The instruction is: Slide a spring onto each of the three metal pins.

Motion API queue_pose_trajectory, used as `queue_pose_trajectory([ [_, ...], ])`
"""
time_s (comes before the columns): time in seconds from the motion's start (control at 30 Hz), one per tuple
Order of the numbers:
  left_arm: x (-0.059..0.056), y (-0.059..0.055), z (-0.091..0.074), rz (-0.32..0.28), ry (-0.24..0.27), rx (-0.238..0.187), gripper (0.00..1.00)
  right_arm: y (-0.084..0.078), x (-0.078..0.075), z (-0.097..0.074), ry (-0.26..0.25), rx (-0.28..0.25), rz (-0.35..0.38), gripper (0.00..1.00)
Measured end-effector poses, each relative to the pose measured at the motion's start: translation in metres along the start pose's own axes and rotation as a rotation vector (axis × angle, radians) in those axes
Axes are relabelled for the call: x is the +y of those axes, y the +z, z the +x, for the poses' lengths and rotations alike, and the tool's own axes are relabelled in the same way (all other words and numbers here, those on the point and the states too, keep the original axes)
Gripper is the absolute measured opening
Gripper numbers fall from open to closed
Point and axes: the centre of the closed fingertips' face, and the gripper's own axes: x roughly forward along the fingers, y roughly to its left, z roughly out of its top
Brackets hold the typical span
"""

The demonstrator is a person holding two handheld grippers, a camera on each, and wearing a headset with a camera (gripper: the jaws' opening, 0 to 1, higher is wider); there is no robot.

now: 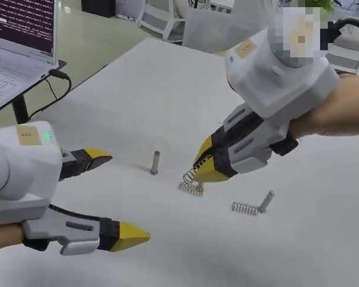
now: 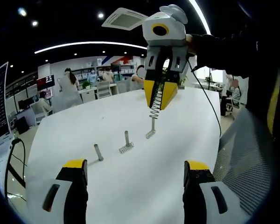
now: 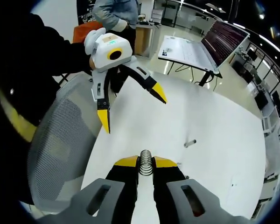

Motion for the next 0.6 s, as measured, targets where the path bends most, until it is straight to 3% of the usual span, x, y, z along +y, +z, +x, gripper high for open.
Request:
queue_pose_trajectory([
  [0.33,0.01,-0.015,-0.005,0.026,0.021,0.034,0.82,0.011,-0.029,0.006,-0.009,0.005,0.004,0.08],
  [0.6,0.01,-0.019,-0.007,0.012,0.017,0.028,0.8,0.01,-0.048,0.015,-0.008,0.044,0.007,0.08],
])
